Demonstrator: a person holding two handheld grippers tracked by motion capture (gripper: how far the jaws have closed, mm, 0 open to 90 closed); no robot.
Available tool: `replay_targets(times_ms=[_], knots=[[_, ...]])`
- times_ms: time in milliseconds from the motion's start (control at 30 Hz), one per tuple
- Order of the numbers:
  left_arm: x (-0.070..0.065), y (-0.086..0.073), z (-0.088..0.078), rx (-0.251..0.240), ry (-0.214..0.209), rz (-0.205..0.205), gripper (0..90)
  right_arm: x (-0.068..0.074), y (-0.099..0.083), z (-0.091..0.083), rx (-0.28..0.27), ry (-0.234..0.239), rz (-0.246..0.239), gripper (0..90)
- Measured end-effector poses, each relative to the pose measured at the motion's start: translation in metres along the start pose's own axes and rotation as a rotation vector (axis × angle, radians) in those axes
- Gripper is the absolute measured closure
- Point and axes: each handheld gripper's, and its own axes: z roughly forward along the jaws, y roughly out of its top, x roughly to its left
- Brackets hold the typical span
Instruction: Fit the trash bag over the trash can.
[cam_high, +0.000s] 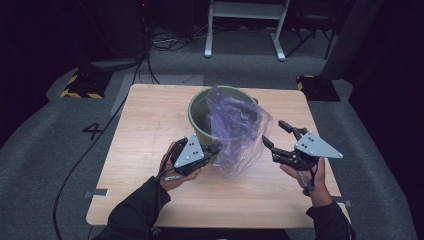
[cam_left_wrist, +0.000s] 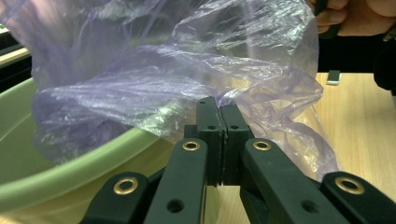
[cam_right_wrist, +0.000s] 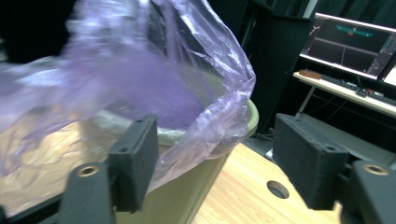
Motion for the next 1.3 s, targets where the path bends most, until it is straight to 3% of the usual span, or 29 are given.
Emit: replay_targets(times_ms=[167, 300, 367, 533, 600, 633, 733, 833, 1000, 1200, 1300], knots=[[-0.001, -0.005, -0.003, 0.005, -0.003, 0.005, 89.4, -0.006, -0.003, 0.014, 0.018, 0.048, 0.064, 43.7], [-0.001, -0.009, -0.005, 0.020, 0.001, 0.009, 89.4, -0.008, -0.005, 0.021, 0.020, 0.058, 0.089, 50.9], [-0.001, -0.011, -0.005, 0.025, 0.000, 0.004, 87.2, -0.009, -0.006, 0.024, 0.034, 0.055, 0.087, 62.8], [-0.005, -0.011, -0.013, 0.006, -0.015, -0.006, 58.1, -0.008, -0.006, 0.024, 0.040, 0.062, 0.051, 81.8], [-0.011, -0.007, -0.018, -0.008, 0.012, -0.012, 39.2, -0.006, -0.005, 0.023, 0.032, 0.062, 0.037, 83.8], [-0.012, -0.006, -0.019, -0.013, 0.002, -0.020, 32.1, -0.006, -0.005, 0.022, 0.021, 0.068, 0.035, 84.9], [-0.019, 0.001, -0.023, -0.033, -0.020, -0.048, 19.9, -0.002, -0.004, 0.021, 0.030, 0.047, 0.003, 86.8], [-0.025, 0.009, -0.026, -0.057, -0.049, -0.057, 17.0, -0.001, -0.005, 0.022, 0.039, 0.043, -0.010, 86.9], [-0.039, 0.027, -0.020, -0.055, -0.072, -0.031, 15.4, 0.000, -0.006, 0.022, 0.040, 0.045, -0.022, 86.7], [-0.044, 0.045, 0.006, -0.001, -0.015, -0.039, 16.5, 0.003, -0.006, 0.021, 0.034, 0.062, -0.028, 86.7], [-0.042, 0.049, 0.015, 0.019, 0.052, -0.015, 26.3, 0.005, -0.005, 0.019, 0.027, 0.077, -0.033, 86.7]])
